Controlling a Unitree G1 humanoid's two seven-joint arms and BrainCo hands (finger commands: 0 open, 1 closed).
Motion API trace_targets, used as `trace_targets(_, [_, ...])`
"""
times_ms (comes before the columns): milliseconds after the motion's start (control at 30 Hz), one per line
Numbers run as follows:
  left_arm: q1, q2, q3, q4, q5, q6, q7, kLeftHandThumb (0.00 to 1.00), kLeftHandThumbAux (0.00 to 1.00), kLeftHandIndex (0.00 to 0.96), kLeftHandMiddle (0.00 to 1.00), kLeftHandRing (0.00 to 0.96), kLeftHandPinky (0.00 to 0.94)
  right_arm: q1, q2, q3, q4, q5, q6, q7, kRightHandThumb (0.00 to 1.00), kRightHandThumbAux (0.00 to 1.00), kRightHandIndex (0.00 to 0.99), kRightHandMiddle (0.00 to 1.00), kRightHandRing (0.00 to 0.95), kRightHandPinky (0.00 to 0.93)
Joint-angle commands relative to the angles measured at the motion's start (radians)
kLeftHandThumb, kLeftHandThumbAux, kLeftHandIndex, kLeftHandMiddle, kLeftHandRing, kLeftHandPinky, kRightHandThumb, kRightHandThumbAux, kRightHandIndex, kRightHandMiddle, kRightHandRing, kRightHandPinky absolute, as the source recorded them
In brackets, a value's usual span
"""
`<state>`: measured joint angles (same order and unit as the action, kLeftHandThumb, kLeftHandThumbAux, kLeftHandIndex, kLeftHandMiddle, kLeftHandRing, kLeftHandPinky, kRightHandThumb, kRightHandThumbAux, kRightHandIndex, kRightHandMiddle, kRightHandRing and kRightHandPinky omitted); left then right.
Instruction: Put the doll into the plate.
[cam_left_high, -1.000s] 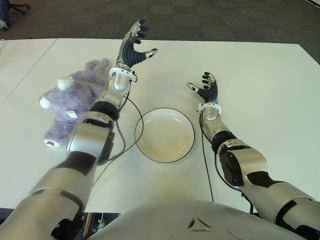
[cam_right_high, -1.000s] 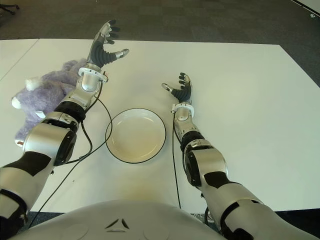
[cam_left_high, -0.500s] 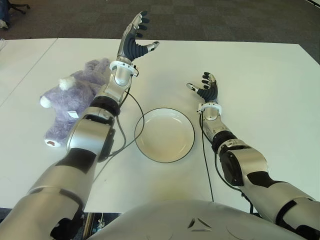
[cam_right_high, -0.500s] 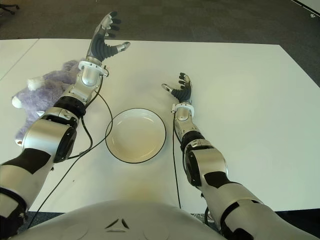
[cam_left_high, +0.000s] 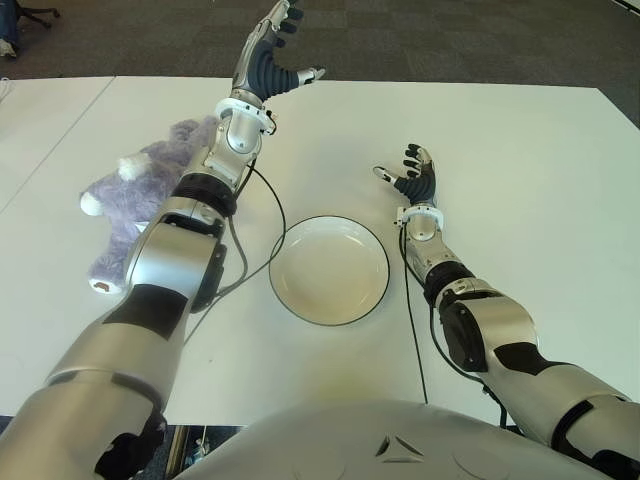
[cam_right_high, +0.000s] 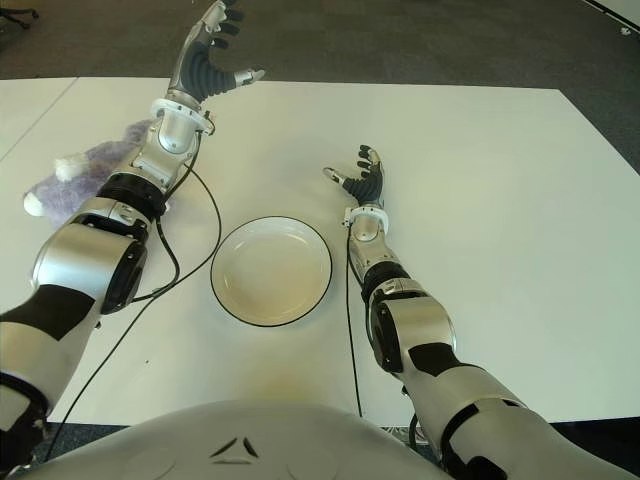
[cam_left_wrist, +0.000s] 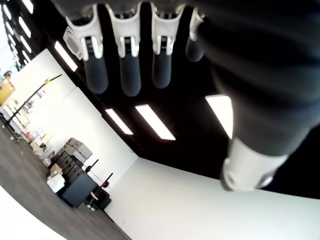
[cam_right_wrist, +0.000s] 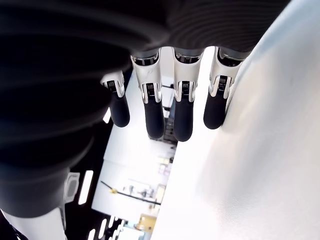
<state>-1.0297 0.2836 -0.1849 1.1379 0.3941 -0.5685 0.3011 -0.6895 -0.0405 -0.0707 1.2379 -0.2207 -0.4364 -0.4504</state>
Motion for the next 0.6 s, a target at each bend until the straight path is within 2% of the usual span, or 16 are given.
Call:
trace_targets(33, [-0.017, 0.049, -0.045, -0.010, 0.069, 0.040, 0.015, 0.113, 0.721, 0.072, 0.214, 0.252, 0.282, 0.194, 0.017, -0.017, 0.123, 0.018, 0.121, 0.033, 0.000, 0.752, 0.162, 0.207, 0.211, 0.214])
trace_targets(433, [-0.026, 0.155, -0.123, -0.020, 0.183, 0.171, 0.007, 0.010, 0.633, 0.075, 0.190, 0.193, 0.184, 0.196, 0.009, -0.030, 0.122, 0.023, 0.108, 0.049, 0.000, 0.759, 0.159, 0.208, 0.211, 0.218])
trace_targets(500, [-0.028, 0.166, -0.131, -0.021, 0.195, 0.197, 0.006, 0.000, 0.588, 0.075, 0.195, 0.193, 0.196, 0.197, 0.007, -0.031, 0.122, 0.023, 0.108, 0.051, 0.000, 0.757, 0.159, 0.212, 0.214, 0.222])
trace_targets(567, [-0.028, 0.169, -0.137, -0.024, 0.199, 0.211, 0.006, 0.000, 0.576, 0.074, 0.233, 0.260, 0.284, 0.197, 0.007, -0.032, 0.122, 0.023, 0.108, 0.051, 0.000, 0.757, 0.160, 0.215, 0.216, 0.225])
trace_targets(600, [-0.029, 0.172, -0.142, -0.026, 0.204, 0.224, 0.005, 0.000, 0.575, 0.074, 0.236, 0.265, 0.291, 0.196, 0.006, -0.031, 0.122, 0.022, 0.107, 0.050, 0.000, 0.757, 0.160, 0.215, 0.216, 0.225])
